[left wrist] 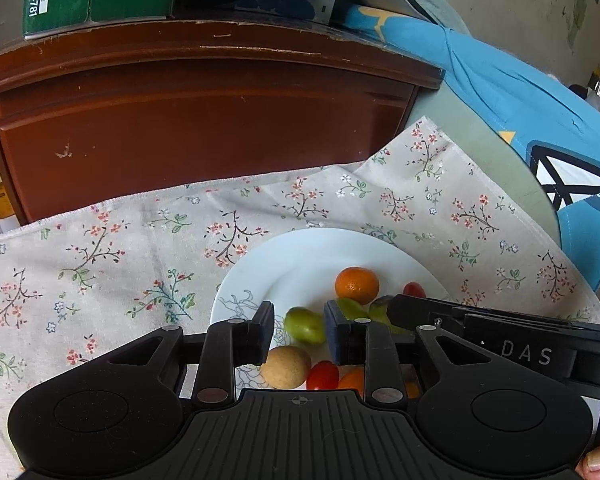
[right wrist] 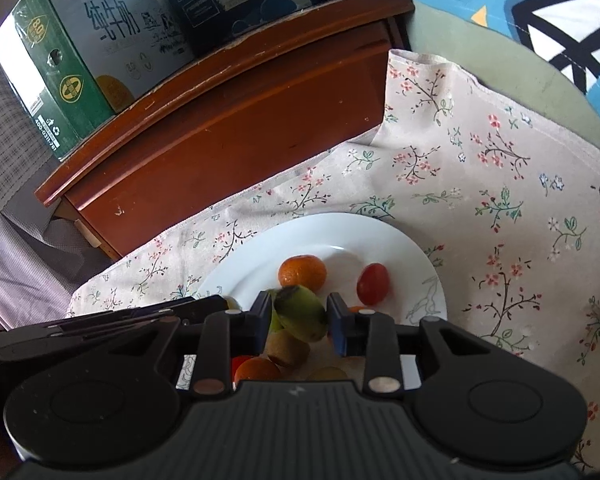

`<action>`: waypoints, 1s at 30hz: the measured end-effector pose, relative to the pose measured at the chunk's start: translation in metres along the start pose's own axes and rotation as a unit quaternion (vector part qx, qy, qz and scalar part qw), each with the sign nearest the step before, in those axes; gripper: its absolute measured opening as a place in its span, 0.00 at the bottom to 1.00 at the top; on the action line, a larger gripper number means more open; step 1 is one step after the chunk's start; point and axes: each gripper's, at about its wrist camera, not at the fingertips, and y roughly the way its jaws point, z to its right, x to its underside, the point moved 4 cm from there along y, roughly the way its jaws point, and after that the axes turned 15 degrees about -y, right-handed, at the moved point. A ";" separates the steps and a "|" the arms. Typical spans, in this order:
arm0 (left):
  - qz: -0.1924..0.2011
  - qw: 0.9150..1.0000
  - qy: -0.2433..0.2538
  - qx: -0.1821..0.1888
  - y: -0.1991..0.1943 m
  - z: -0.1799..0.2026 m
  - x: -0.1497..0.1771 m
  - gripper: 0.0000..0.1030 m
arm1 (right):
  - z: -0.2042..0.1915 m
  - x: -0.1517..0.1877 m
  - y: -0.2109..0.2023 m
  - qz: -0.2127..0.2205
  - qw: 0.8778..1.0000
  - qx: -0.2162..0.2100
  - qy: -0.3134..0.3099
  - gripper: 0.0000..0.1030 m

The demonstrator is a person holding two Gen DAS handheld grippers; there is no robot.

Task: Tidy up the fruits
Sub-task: 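Carry both green fruits over the plate and open both tools to release them, then withdraw both open tools from the plate back to the last fruits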

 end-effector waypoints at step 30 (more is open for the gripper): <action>0.042 0.994 -0.014 -0.098 -0.093 -0.037 0.006 0.74 | -0.069 0.024 -0.037 -0.007 0.991 -0.082 -0.109 0.32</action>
